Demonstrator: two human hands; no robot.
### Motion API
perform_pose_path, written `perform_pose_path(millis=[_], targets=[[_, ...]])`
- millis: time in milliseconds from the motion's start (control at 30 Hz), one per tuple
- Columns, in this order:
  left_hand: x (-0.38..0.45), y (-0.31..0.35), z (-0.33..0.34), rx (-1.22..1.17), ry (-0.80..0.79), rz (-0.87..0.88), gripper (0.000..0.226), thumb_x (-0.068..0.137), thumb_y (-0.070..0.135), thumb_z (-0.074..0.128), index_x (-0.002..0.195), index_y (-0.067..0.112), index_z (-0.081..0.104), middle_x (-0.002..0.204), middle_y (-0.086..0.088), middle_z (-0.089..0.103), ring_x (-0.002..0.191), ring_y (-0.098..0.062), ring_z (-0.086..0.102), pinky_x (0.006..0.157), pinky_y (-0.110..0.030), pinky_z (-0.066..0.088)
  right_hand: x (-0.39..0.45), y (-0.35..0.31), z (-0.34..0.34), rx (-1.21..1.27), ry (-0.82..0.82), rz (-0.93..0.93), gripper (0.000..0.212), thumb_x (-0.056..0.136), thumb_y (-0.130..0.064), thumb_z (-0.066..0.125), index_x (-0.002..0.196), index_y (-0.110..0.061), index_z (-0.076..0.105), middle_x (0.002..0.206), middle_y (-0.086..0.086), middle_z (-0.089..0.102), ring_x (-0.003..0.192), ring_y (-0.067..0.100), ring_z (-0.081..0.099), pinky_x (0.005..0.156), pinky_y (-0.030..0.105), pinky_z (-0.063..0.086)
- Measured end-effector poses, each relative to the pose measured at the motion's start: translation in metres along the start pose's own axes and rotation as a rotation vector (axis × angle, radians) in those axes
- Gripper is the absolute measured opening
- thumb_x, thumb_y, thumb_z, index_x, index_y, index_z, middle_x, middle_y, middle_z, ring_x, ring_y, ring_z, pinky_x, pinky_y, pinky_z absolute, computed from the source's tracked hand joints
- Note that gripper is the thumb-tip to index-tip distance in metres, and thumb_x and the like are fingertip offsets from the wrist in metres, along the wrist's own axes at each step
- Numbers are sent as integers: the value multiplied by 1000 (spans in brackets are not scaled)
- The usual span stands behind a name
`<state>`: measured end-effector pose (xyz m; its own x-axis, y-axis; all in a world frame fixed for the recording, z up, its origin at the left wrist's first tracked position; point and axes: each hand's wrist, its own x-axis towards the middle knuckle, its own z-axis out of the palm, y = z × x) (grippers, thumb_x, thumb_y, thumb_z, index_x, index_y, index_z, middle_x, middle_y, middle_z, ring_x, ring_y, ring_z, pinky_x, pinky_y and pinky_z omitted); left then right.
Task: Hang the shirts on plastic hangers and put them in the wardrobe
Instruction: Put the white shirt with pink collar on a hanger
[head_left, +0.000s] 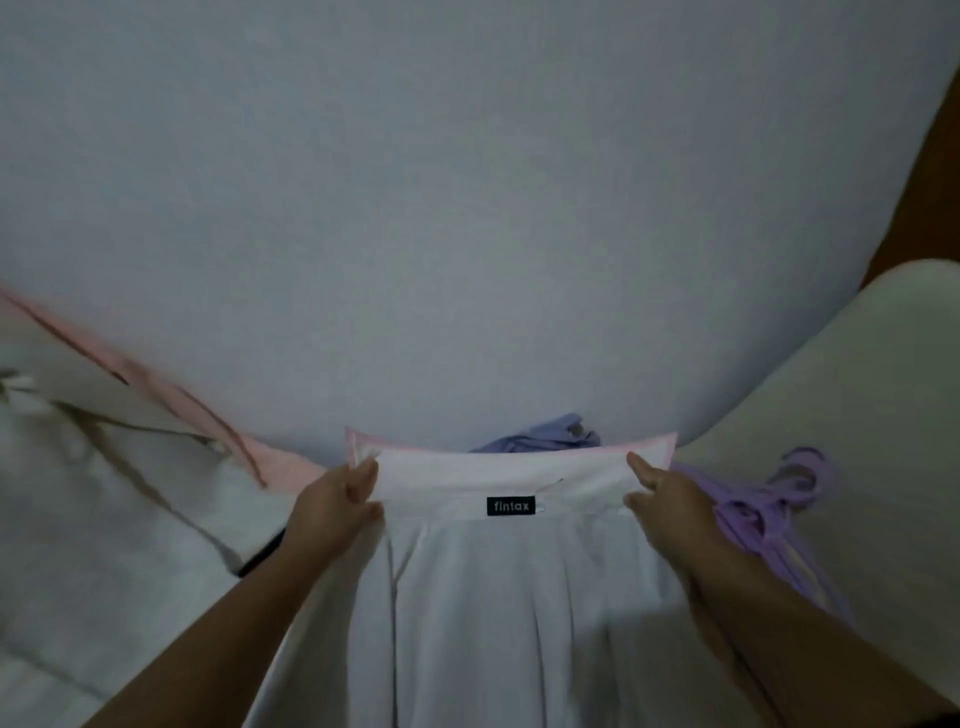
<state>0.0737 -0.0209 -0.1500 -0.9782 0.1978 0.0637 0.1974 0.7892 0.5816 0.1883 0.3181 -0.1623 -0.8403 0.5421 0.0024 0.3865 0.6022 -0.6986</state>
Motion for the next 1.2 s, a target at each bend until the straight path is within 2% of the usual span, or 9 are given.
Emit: perform_pose_path(millis=[167, 267, 433, 533, 633, 733, 867, 1033, 1200], targets=[[23, -35, 60, -29, 53, -77, 28, 83, 11, 66, 111, 11, 66, 124, -7, 64, 111, -25, 60, 92, -29, 45, 40, 33, 60, -47, -84, 43, 57, 90, -14, 61, 143, -17, 39, 133, 20, 52, 114, 28, 53, 87, 22, 34], [29, -53, 85, 42, 51, -90, 39, 88, 13, 61, 127, 10, 60, 130, -12, 60, 114, -29, 58, 94, -32, 45, 53, 46, 84, -116, -119, 24, 64, 89, -12, 60, 146, -17, 32, 144, 20, 41, 128, 29, 45, 93, 23, 31], [35, -54, 99, 56, 174, -39, 22, 95, 28, 50, 113, 19, 59, 116, -5, 61, 99, -26, 59, 75, -27, 39, 49, 58, 100, -292, -25, -63, 63, 91, -15, 55, 147, -21, 28, 154, 18, 15, 131, 33, 39, 102, 33, 36], [26, -31, 99, 326, 372, -21, 36, 86, 29, 53, 121, 26, 58, 148, -13, 35, 127, -36, 41, 93, -48, 35, 33, 61, 88, -311, 154, -165, 57, 82, -3, 58, 137, -11, 47, 151, 24, 23, 127, 39, 42, 102, 42, 40], [5, 4, 101, 344, 248, 75, 54, 83, 14, 61, 136, 25, 52, 158, -13, 15, 144, -34, 14, 108, -55, 18, 9, 69, 65, -295, 380, -230, 48, 68, 7, 62, 115, -1, 64, 128, 31, 52, 102, 49, 57, 83, 53, 49], [-32, 33, 130, 392, 167, 297, 50, 82, 26, 68, 131, 23, 58, 153, -11, 33, 142, -33, 25, 107, -52, 22, -23, 85, 39, -393, 497, -181, 45, 68, -11, 55, 111, -3, 65, 110, 27, 63, 87, 46, 61, 73, 51, 50], [-72, 45, 188, 553, -28, 316, 64, 86, 57, 42, 141, 25, 46, 154, -11, 31, 143, -35, 25, 112, -44, 10, -56, 127, 22, -537, 469, -12, 68, 75, -43, 40, 124, 3, 52, 124, 29, 53, 109, 45, 52, 88, 54, 44], [-80, 26, 228, 600, -171, 229, 78, 78, 69, 33, 129, 18, 61, 141, -17, 50, 130, -47, 41, 108, -51, 16, -67, 163, 22, -645, 306, 139, 97, 66, -62, 38, 132, 10, 43, 131, 31, 47, 115, 44, 50, 90, 51, 45], [-75, 19, 238, 543, -90, 274, 79, 77, 69, 34, 128, 16, 62, 141, -18, 50, 132, -46, 36, 110, -49, 15, -62, 162, 25, -649, 328, 178, 112, 46, -48, 85, 132, 9, 42, 130, 28, 48, 114, 43, 50, 90, 51, 44]])
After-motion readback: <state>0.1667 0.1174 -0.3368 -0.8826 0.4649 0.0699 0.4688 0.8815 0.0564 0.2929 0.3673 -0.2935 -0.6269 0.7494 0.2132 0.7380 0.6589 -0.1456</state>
